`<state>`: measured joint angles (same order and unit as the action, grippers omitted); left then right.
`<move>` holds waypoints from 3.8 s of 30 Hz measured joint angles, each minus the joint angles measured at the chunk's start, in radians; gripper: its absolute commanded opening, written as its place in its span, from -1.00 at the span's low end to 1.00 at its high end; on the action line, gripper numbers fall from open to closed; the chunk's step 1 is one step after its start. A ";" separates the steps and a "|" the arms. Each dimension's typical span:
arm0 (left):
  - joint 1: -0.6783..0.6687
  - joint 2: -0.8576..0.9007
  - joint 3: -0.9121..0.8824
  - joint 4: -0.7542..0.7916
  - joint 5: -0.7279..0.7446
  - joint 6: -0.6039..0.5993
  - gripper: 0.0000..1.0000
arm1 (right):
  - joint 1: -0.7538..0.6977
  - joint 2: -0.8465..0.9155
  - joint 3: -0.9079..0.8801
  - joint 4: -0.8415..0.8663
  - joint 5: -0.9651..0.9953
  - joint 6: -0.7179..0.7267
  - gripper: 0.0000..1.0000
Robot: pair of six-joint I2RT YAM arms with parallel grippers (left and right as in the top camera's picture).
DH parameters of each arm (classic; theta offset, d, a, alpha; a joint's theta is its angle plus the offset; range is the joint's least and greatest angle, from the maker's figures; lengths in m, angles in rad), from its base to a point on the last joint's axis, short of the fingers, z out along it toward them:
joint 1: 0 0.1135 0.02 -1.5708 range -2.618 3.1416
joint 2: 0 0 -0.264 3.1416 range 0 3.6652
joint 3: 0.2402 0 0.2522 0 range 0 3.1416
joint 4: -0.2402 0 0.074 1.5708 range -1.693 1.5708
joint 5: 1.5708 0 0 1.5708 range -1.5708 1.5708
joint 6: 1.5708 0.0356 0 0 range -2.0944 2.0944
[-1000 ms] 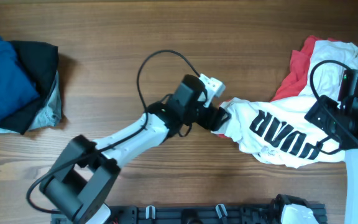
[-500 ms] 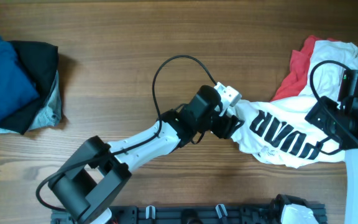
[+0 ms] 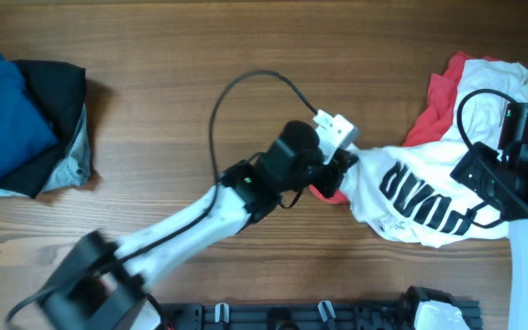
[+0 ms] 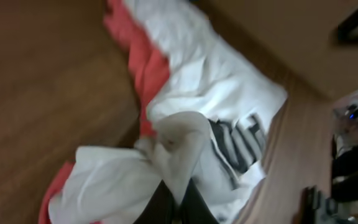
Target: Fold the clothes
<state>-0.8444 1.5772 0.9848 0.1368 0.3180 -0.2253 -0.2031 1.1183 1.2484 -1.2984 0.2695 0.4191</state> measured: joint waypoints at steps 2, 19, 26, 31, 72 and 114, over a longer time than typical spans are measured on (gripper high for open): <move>0.007 -0.099 0.004 -0.019 -0.006 0.000 -0.92 | 0.000 0.000 0.000 0.000 0.000 0.000 0.50; 0.824 -0.688 0.033 -0.821 -0.515 -0.143 -0.92 | -0.003 0.148 0.000 0.083 -0.283 -0.275 0.63; 0.888 -0.431 0.032 -0.856 -0.395 -0.188 -0.92 | 0.019 0.398 -0.031 0.100 -0.458 -0.388 0.67; 0.863 -0.291 0.032 -0.856 -0.303 -0.196 -0.92 | 0.111 0.544 -0.108 0.220 -0.534 -0.422 0.80; 0.785 -0.259 0.032 -0.800 -0.263 -0.183 -0.92 | -0.271 0.462 0.227 0.179 0.159 0.038 -0.43; 0.785 -0.259 0.032 -0.800 -0.263 -0.169 -0.89 | -0.005 0.894 0.227 0.161 -0.245 -0.280 -0.32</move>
<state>-0.0593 1.3186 1.0168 -0.6632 0.0547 -0.3943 -0.2081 2.0121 1.4754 -1.1370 0.0246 0.1394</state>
